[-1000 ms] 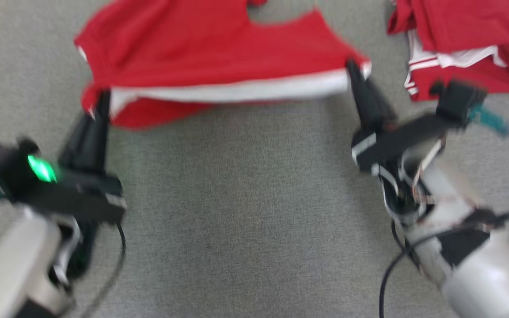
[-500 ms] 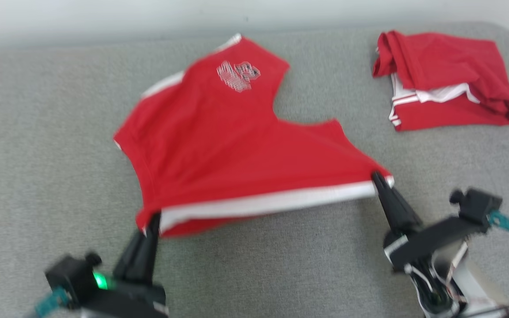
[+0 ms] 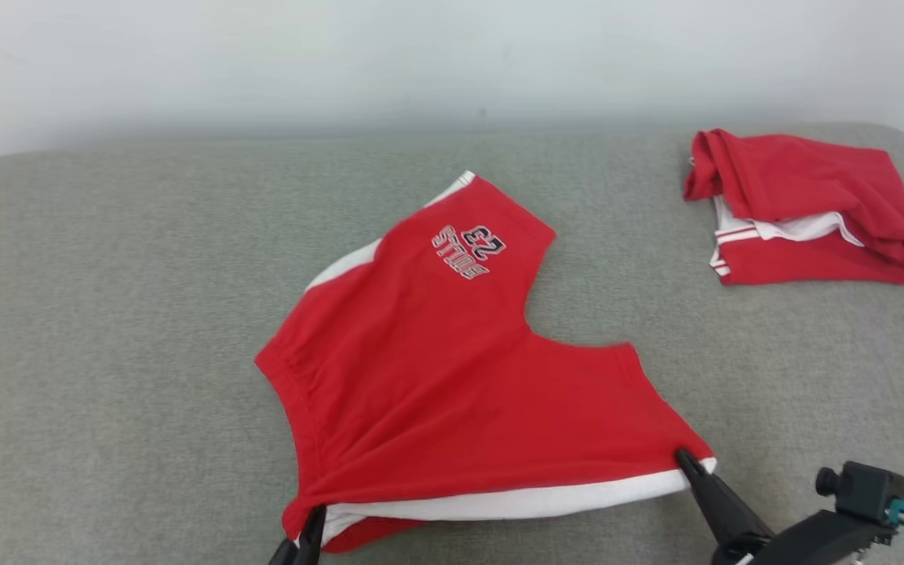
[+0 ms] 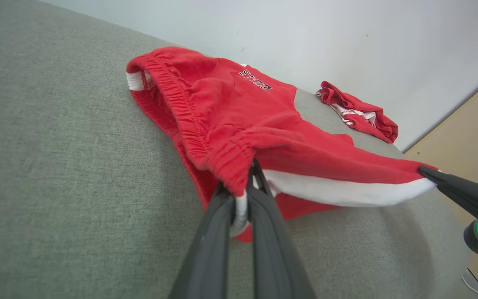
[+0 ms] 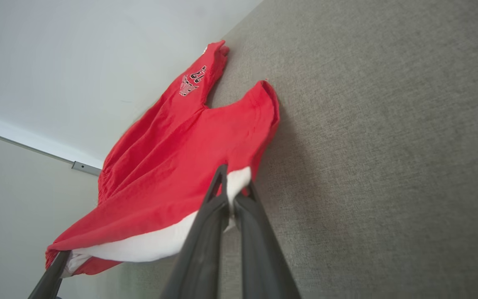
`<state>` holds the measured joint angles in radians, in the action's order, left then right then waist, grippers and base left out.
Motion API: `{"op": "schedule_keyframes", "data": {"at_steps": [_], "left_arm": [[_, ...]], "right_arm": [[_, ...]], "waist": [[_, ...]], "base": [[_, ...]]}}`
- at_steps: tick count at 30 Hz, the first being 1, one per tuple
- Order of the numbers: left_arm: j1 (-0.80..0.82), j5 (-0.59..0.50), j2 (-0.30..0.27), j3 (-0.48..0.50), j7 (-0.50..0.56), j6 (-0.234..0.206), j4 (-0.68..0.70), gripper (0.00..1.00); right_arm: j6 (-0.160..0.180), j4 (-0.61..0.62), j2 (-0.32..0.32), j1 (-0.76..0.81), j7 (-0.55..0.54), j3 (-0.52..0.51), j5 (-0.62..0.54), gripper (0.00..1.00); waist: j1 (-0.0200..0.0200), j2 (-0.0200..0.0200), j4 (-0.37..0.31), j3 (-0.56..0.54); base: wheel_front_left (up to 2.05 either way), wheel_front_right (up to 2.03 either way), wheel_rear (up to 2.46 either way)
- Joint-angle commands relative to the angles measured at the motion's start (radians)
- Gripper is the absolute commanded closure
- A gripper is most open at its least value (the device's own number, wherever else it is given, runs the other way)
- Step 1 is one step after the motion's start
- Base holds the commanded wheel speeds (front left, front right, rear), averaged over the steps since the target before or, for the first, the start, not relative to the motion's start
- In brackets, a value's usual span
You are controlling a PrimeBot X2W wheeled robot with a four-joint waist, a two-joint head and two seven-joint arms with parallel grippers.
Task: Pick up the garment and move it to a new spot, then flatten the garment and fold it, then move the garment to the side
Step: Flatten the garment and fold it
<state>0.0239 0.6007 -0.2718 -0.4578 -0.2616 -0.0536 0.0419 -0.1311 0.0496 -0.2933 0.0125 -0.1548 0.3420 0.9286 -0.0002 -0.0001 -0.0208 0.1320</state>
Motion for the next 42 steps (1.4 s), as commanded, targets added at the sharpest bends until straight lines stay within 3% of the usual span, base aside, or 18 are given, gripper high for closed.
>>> {"op": "schedule_keyframes", "data": {"at_steps": [1,9,18,23,30,42], "left_arm": [[-0.022,-0.011,0.006,0.002,-0.005,0.006,0.003,1.00],[0.005,-0.035,0.030,0.025,-0.005,0.028,-0.002,1.00],[0.137,-0.070,0.044,0.094,-0.005,0.070,-0.032,1.00],[0.257,-0.057,0.060,0.126,-0.005,0.093,-0.098,1.00],[0.442,-0.068,0.101,0.173,-0.005,0.135,-0.241,1.00],[0.598,-0.093,0.167,0.220,-0.005,0.174,-0.423,1.00]], "right_arm": [[0.001,0.033,0.016,0.030,-0.025,-0.037,-0.021,1.00],[0.001,0.110,0.094,-0.012,-0.075,-0.129,-0.113,1.00],[0.001,0.049,0.130,-0.266,-0.081,-0.137,-0.208,1.00],[0.001,-0.097,0.145,-0.462,-0.069,-0.094,-0.241,1.00],[0.001,-0.431,0.162,-0.784,-0.015,-0.018,-0.286,1.00],[0.001,-0.843,0.189,-1.081,0.092,0.079,-0.288,1.00]], "waist": [[0.0002,0.0001,0.023,-0.015],[0.0002,0.0001,0.029,-0.008],[0.0002,0.0001,0.038,0.026],[0.0002,0.0001,0.045,0.063],[0.0002,0.0001,0.074,0.135],[0.0002,0.0001,0.122,0.218]], "base": [[0.00,0.00,0.00],[0.00,0.00,0.00],[0.00,0.00,0.00],[0.00,0.00,0.00],[0.00,0.00,0.00],[0.00,0.00,0.00]]}}
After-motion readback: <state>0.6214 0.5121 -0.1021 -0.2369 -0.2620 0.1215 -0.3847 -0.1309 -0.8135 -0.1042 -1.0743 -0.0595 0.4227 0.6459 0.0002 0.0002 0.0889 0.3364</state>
